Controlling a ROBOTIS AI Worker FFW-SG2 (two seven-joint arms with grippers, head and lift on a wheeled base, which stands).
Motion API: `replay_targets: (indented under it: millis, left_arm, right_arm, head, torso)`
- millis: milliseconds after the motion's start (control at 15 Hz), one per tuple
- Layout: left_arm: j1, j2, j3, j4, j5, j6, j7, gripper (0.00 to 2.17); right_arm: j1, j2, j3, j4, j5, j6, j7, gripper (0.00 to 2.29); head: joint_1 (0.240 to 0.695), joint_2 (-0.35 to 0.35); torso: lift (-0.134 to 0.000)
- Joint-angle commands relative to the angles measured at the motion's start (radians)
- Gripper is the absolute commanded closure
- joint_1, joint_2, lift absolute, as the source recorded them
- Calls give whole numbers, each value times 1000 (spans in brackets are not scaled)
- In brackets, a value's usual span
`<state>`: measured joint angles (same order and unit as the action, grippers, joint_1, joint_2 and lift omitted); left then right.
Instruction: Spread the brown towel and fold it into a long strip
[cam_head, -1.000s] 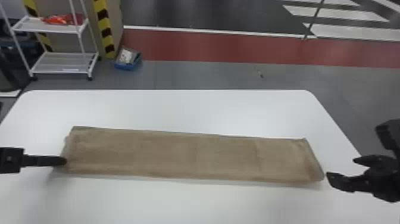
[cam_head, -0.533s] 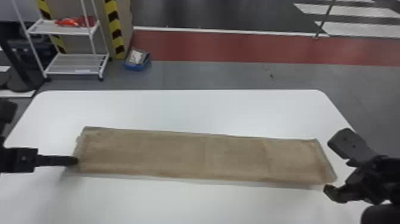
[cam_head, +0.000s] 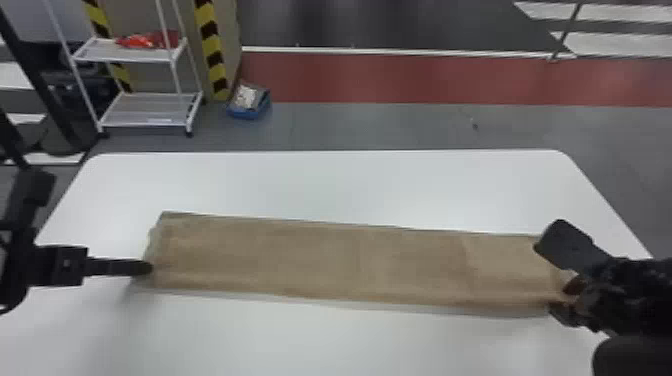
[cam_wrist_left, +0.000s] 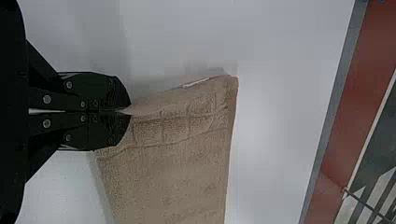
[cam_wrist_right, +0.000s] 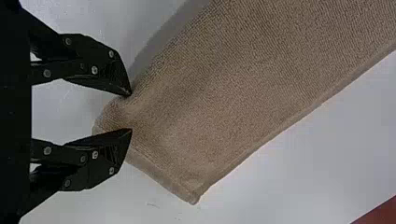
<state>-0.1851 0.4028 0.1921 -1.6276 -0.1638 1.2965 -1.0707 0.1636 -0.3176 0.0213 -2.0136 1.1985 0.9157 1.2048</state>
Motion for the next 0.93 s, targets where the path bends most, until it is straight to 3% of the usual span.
replay_targets:
  millis: [0, 333, 533, 600, 667, 733, 867]
  left_arm:
    - [7, -2, 4, 0, 1, 1, -2, 1733]
    - [62, -9, 41, -54, 10, 7, -8, 1733]
    - [99, -13, 82, -89, 15, 10, -12, 1733]
    - [113, -13, 96, -100, 17, 7, -17, 1713]
    - [127, -16, 105, -124, 21, 10, -8, 1126]
    - [148, -32, 132, -149, 24, 1, 5, 107]
    - [157, -35, 167, -166, 49, -9, 23, -2]
  right_arm:
    - [-44, 2, 6, 24, -13, 4, -22, 1474]
    - [-193, 9, 43, 168, -19, 4, -87, 1477]
    - [-236, 8, 52, 214, -19, -2, -94, 1470]
    - [-233, 5, 54, 214, -19, 4, -94, 1366]
    - [-219, 3, 49, 203, -20, 13, -99, 758]
    - [-200, 2, 42, 180, -20, 26, -97, 188]
    - [-156, -12, 19, 113, -33, 47, -91, 29]
  head:
    - [695, -36]
    - [695, -44]
    - [695, -45]
    - [695, -41]
    - [695, -38]
    - [695, -37]
    - [695, -35]
  torso:
    - [-125]
    - [-125]
    - [-125]
    - [-125]
    - [-125]
    - [-125]
    - [-125]
